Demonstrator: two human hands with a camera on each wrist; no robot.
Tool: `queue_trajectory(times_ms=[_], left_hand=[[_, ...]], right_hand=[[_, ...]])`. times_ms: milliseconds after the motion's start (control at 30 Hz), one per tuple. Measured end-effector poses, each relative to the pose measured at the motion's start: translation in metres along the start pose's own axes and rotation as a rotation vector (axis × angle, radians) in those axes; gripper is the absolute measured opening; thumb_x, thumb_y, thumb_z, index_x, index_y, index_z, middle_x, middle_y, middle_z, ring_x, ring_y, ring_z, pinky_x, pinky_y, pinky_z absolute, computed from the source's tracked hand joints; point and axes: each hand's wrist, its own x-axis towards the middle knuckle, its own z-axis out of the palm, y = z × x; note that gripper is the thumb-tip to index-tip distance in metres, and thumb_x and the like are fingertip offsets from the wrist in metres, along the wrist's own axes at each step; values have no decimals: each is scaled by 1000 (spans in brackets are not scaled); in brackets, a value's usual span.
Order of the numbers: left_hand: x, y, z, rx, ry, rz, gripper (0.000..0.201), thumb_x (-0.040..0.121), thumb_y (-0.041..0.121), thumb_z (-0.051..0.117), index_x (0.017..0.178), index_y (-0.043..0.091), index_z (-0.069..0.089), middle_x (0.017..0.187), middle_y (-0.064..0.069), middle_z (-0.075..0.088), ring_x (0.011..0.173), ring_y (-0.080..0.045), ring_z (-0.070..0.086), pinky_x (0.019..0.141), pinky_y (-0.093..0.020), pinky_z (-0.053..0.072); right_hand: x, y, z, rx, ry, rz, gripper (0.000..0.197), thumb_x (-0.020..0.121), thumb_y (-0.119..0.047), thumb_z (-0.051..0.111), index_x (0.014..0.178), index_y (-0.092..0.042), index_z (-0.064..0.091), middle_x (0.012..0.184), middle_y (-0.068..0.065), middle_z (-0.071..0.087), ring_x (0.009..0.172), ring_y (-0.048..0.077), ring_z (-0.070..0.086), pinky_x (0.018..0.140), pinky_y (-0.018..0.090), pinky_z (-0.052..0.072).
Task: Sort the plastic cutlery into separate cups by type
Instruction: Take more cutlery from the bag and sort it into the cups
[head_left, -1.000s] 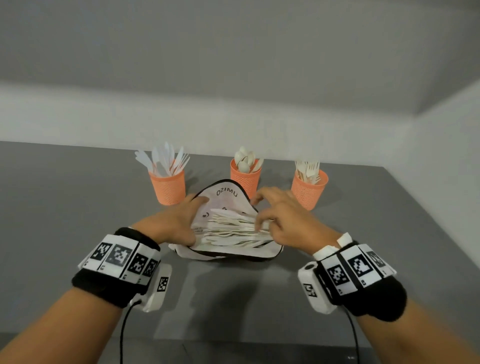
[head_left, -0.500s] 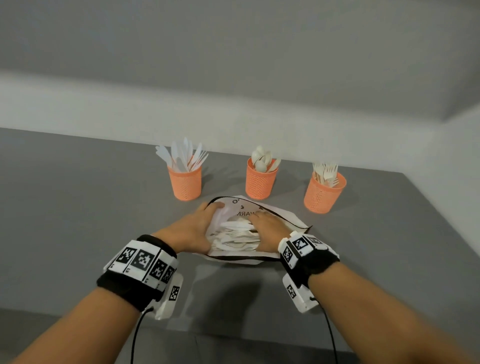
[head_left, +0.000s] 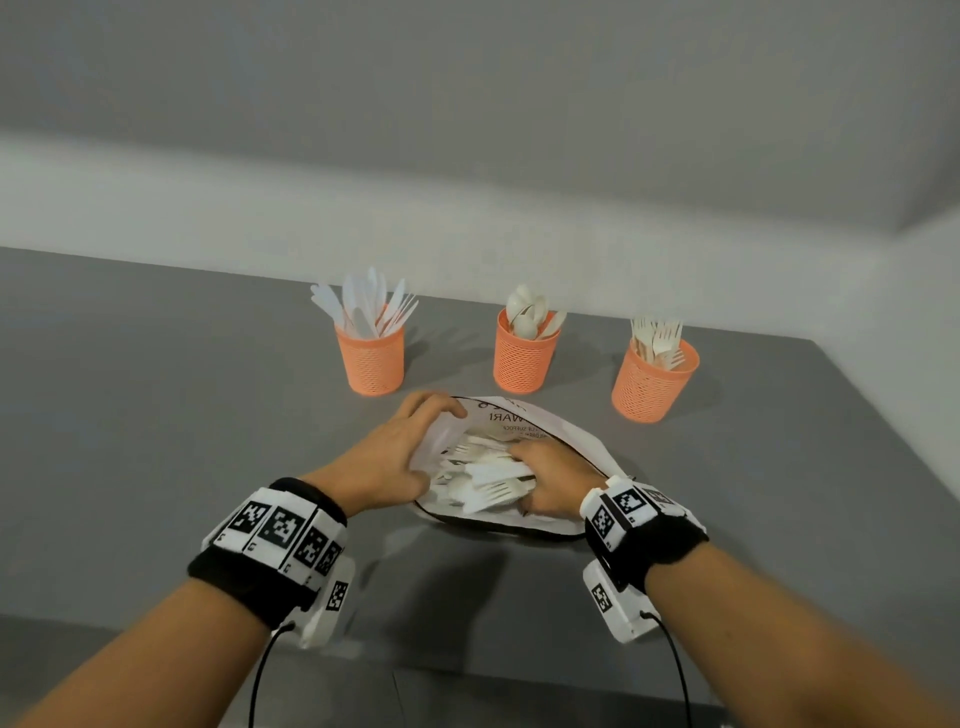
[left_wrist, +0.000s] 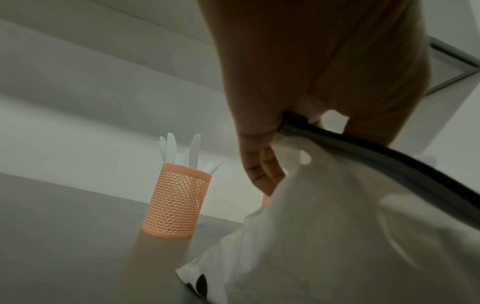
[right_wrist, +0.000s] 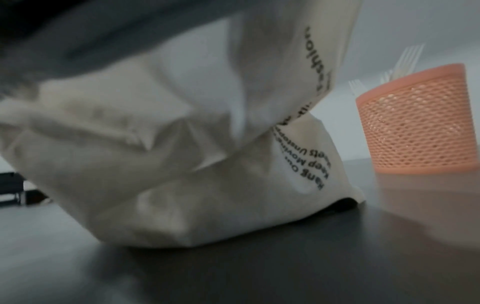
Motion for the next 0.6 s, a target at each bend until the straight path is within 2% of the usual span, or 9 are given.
queue_trajectory(times_ms=[67,167,200,267,333,400,433,533,600], left_hand=[[1,3,-4,-165,73,29,61,62,4,47,112,37,35,135,5,35,112,-14,47,80,-12,39],[10,10,-9,-430,153,-33,57,59,7,42,106,39,36,138,4,39,104,-12,52,78,-23,46],[14,11,-11,-502,134,-56,58,60,8,42,109,39,37,137,5,42,105,-14,52,81,-27,46],[22,16,-11,-604,29,-94,50,70,19,43,115,40,42,131,9,50,113,-13,51,94,-32,42],[25,28,-6,-594,-101,-125,35,88,41,34,121,42,46,122,9,60,115,-5,52,102,-30,36],[27,40,12,-535,-215,-114,37,99,44,21,119,32,49,105,4,66,97,6,56,95,-18,38],[28,44,27,-479,-287,-101,39,98,47,21,118,29,49,101,4,64,91,6,56,95,-20,40],[30,45,74,161,-513,-123,64,79,77,29,136,50,28,134,-6,42,127,-22,39,110,-51,23],[27,45,94,522,-493,-124,78,72,80,39,140,49,17,135,-7,33,125,-30,35,105,-52,24]], right_hand=[[-2,0,-3,152,52,-37,41,66,-6,74,104,-9,61,103,1,64,94,17,61,79,24,51],[-15,-8,-15,332,178,-131,42,73,-7,73,113,-7,61,109,2,66,98,11,60,84,7,41],[-22,-13,-20,402,209,-152,37,74,-5,72,109,-3,62,106,8,68,96,14,61,84,7,42],[-37,-20,-33,579,193,-91,26,72,-7,72,97,-3,66,94,17,71,89,22,65,83,21,50],[-51,-29,-44,818,156,-10,21,62,-13,72,82,-11,69,79,6,72,81,18,68,81,28,53],[-59,-36,-55,1114,174,-62,11,60,-3,62,69,-8,64,63,1,67,66,13,67,74,27,54],[-62,-38,-61,1238,196,-94,11,61,2,55,65,-7,61,58,2,63,59,13,64,67,27,54],[-67,-38,-75,1442,294,-49,15,60,6,47,66,-6,55,52,5,53,44,17,54,51,25,47],[-66,-31,-74,1495,335,36,16,58,6,49,71,-3,52,52,7,50,40,18,52,46,23,46]])
